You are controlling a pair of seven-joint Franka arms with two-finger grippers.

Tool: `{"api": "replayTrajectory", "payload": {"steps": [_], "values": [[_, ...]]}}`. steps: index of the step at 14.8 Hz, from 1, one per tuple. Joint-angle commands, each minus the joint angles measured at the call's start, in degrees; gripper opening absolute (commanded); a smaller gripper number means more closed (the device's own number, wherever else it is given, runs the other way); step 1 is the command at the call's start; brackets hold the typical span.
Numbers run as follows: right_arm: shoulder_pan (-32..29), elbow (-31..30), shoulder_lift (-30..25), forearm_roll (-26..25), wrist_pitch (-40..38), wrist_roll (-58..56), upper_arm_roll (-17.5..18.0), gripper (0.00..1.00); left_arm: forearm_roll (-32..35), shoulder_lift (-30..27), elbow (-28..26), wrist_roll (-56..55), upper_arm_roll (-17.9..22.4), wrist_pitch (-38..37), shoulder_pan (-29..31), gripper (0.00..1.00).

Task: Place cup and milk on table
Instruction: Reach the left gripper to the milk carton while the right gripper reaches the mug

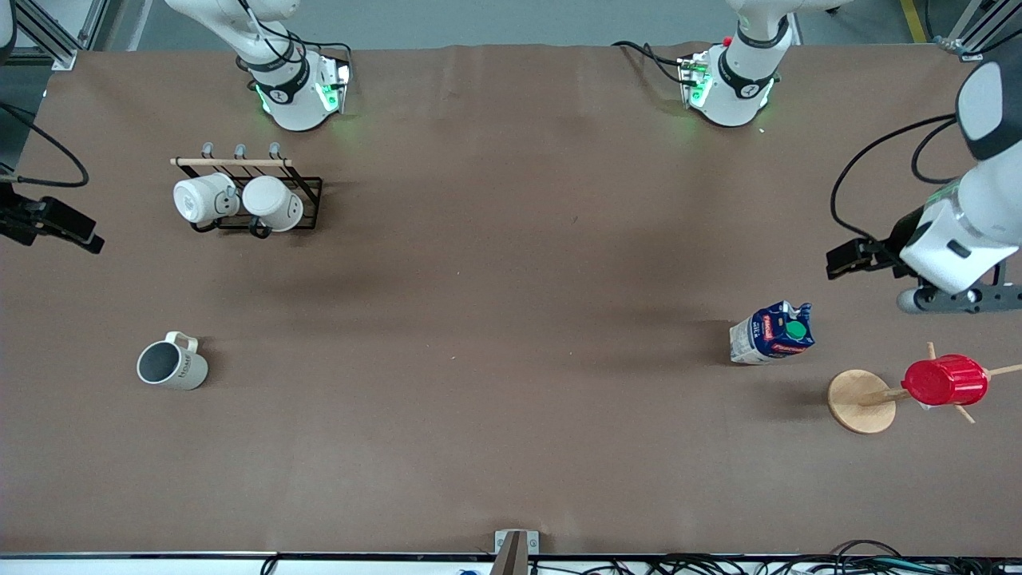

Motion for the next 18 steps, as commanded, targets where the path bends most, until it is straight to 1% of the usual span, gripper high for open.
{"api": "replayTrajectory", "payload": {"steps": [1,3,5,6,9,11,13,18], "values": [[-4.57,0.33,3.07,0.04,3.67,-0.70,0.72,1.00,1.32,2.92,0.76,-2.72,-0.32,1.94,-0.47,1.00],[-6.33,0.33,5.88,0.04,7.80,-3.59,0.63,1.00,1.41,3.27,-0.90,-2.63,-0.32,4.83,-0.30,1.00],[-8.36,0.33,9.92,0.04,12.29,-5.61,0.63,1.00,3.68,3.89,-2.66,-2.72,-0.40,7.73,-0.12,1.00],[-9.15,0.33,12.28,0.04,13.70,-6.84,0.63,1.00,4.65,4.15,-3.45,-2.72,-0.40,8.87,-0.12,1.00],[-9.95,0.24,19.31,0.04,18.17,-8.70,0.63,1.00,4.84,5.64,-5.13,-3.59,-0.40,12.13,0.05,1.00],[-11.09,0.24,24.15,0.04,22.57,-11.06,0.63,1.00,4.31,6.87,-5.48,-3.77,-0.49,13.01,0.14,1.00],[-11.88,0.24,26.89,0.04,25.56,-13.53,0.72,1.00,4.22,8.19,-5.48,-3.77,-0.58,13.28,-0.30,1.00],[-11.79,0.33,33.30,0.04,32.94,-13.62,0.72,1.00,3.87,10.13,-6.09,-3.86,-1.02,13.81,-0.30,1.00]]}}
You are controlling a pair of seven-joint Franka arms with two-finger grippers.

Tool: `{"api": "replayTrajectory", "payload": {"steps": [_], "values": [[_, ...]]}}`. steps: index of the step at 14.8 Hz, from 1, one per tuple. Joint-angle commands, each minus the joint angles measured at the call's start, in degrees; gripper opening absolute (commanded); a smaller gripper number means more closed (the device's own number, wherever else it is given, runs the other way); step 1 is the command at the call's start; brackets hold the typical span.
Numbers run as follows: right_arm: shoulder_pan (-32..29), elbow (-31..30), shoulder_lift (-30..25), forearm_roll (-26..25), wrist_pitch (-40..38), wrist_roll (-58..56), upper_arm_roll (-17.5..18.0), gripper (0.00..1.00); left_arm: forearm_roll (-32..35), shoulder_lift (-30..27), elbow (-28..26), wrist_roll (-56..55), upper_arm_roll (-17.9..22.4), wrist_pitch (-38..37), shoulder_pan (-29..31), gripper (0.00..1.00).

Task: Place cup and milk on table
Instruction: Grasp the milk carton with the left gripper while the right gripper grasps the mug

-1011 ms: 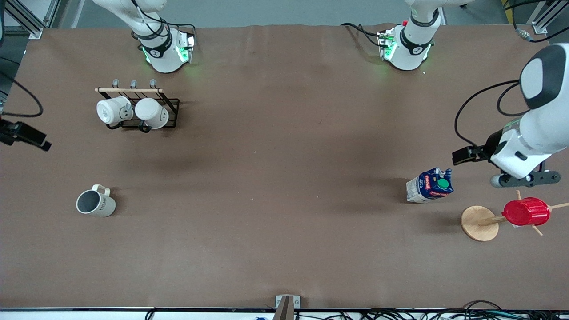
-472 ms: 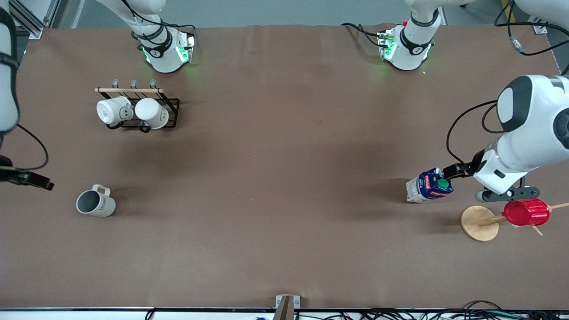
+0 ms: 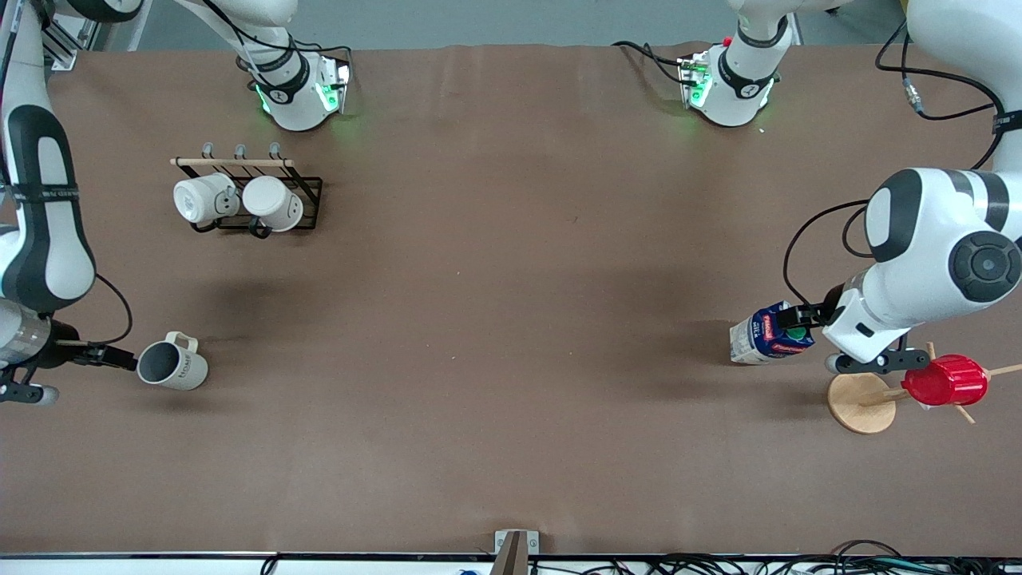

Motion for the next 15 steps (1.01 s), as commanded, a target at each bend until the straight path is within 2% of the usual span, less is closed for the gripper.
{"api": "replayTrajectory", "payload": {"steps": [1,6,7,8,9,10,12,13,15], "values": [[-0.49,0.82,2.90,0.02,3.18,-0.82,0.83,1.00,0.25,-0.08,-0.85,-0.84,-0.34,1.02,-0.04,1.00],[-0.31,-0.06,4.84,0.02,4.51,-0.82,0.92,1.00,0.25,1.15,-3.14,-0.84,-0.34,4.00,-0.04,1.00],[-0.31,-0.06,5.02,0.02,4.51,-0.82,0.92,0.95,0.25,1.32,-3.58,-0.84,-0.34,4.96,-0.04,0.99],[-0.31,-0.06,5.02,0.02,4.51,-0.82,1.01,0.76,0.25,1.24,-4.10,-0.84,-0.42,5.50,-0.04,0.97],[-0.23,-0.14,5.02,0.02,4.34,-0.82,1.01,0.45,0.25,1.06,-4.46,-0.84,-0.43,5.76,0.05,0.95],[-0.40,-0.58,5.02,0.02,4.51,-0.82,1.09,0.20,0.25,0.71,-5.16,-0.75,-0.43,5.85,0.05,0.93],[-0.23,-0.76,4.93,0.02,4.34,-1.78,1.10,0.02,0.25,0.01,-5.69,-0.22,-0.43,5.85,0.31,0.83],[-0.49,-0.76,4.93,0.02,4.34,-2.66,1.10,0.01,0.25,0.09,-5.69,-0.22,-0.43,5.85,0.31,0.78],[-0.23,-0.67,4.84,0.02,4.08,-2.76,1.10,0.01,0.16,0.36,-5.78,-0.40,-0.43,6.20,0.31,0.76]]}}
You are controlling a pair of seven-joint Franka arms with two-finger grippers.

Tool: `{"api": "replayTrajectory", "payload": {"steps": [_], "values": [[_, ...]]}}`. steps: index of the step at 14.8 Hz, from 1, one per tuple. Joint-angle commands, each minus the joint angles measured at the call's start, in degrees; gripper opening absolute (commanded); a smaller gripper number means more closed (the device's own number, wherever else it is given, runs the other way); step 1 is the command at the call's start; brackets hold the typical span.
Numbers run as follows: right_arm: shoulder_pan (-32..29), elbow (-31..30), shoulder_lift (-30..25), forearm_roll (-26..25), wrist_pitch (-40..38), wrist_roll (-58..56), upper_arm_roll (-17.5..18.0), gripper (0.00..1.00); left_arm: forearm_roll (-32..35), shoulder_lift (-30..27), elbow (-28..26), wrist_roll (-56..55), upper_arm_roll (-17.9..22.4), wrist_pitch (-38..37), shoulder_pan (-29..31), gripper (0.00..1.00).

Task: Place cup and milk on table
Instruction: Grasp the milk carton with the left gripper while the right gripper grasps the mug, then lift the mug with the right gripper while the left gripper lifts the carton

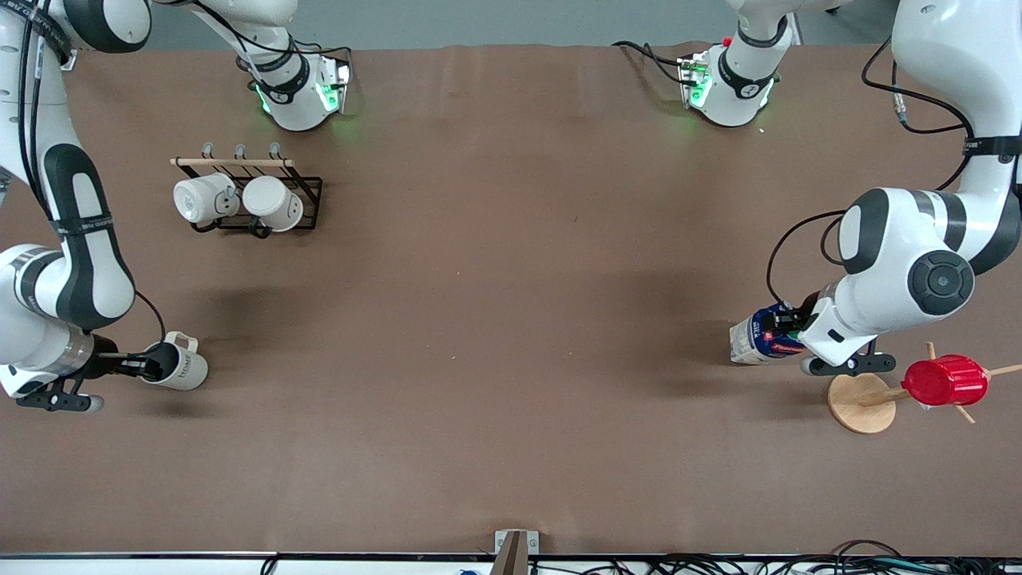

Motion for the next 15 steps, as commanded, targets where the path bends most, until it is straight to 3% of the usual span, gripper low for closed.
{"api": "replayTrajectory", "payload": {"steps": [1,8,10,15], "values": [[-0.19,-0.67,-0.76,0.02,-0.62,-0.99,0.53,0.01,0.16,-1.24,-1.75,-0.39,-0.29,1.27,0.33,0.76],[0.52,0.04,-12.25,0.02,-11.68,-0.90,0.61,0.01,-0.54,-0.89,-2.80,-0.39,-0.29,3.11,0.33,0.66],[1.13,0.21,-16.64,-0.07,-16.34,-0.46,0.61,0.01,-0.45,-0.63,-2.90,-0.39,-0.29,3.55,0.33,0.58],[2.98,1.79,-25.44,-0.77,-28.29,2.44,0.61,0.01,-0.45,-0.89,-2.55,-0.65,-0.29,3.55,0.15,0.21]]}}
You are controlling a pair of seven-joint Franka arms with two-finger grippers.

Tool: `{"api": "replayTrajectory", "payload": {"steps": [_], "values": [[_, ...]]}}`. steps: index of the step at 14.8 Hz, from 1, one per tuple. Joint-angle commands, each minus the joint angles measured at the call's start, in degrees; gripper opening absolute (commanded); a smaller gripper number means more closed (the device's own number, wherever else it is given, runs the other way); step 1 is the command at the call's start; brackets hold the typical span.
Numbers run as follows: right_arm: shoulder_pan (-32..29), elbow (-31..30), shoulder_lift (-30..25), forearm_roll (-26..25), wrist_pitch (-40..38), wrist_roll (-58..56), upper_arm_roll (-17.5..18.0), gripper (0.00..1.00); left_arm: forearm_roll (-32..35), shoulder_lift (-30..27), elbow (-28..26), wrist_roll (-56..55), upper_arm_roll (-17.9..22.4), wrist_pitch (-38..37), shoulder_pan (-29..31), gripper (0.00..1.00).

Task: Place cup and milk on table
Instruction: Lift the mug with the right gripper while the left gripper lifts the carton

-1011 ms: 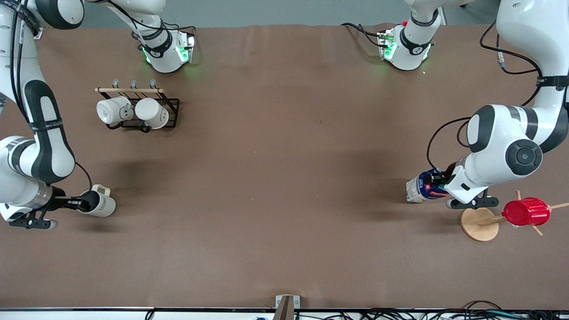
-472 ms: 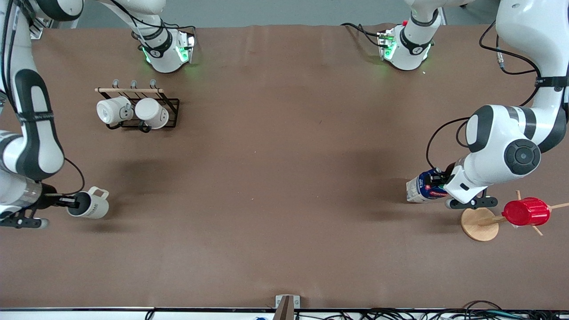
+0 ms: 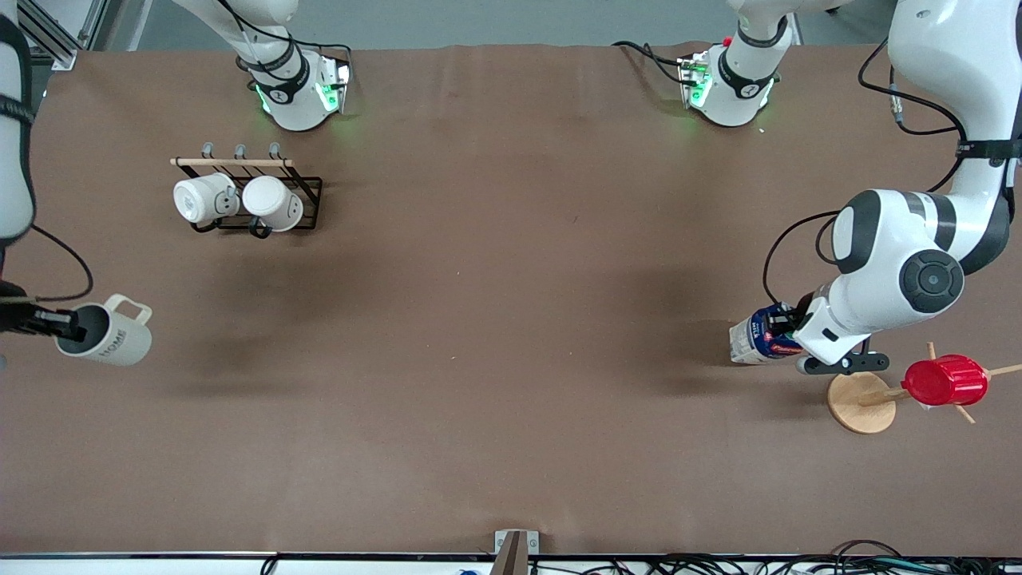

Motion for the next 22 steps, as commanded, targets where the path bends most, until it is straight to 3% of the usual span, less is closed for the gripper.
{"api": "replayTrajectory", "payload": {"steps": [1,2,5,8,10,12,16,22], "values": [[0.34,-1.21,-5.34,-0.77,-5.23,1.82,0.00,0.01,-0.34,-0.93,-0.67,-0.65,-0.25,0.71,0.05,0.13],[0.51,-1.30,-6.92,-0.68,-7.68,1.91,0.09,0.01,-0.34,-1.02,-0.59,-0.56,-0.25,0.71,0.05,0.05],[1.74,-3.83,-10.61,-0.77,-10.52,3.14,0.00,0.00,-0.34,-1.20,0.29,-0.56,-0.25,0.19,-0.21,0.03],[3.14,-4.90,-10.89,-0.77,-10.26,3.93,0.09,0.00,-0.34,-1.29,1.26,-0.38,-0.60,0.01,-0.30,0.01],[6.99,-5.08,-10.36,-0.59,-9.91,8.83,0.18,0.00,-0.34,-1.29,1.61,-0.56,-1.22,0.01,-0.21,0.01],[14.97,-5.08,-9.93,-0.50,-7.11,19.95,0.18,0.00,-0.25,-1.29,1.96,-0.56,-1.31,0.01,-0.30,0.00],[31.58,-4.55,-3.18,-0.50,1.23,42.56,0.18,0.00,-0.34,-1.29,3.01,-0.74,-1.31,-0.16,-1.00,0.00],[44.36,-3.50,8.34,0.02,14.69,55.43,0.18,0.01,-0.25,-1.20,4.69,-3.28,-1.48,-1.92,-2.41,0.00]]}}
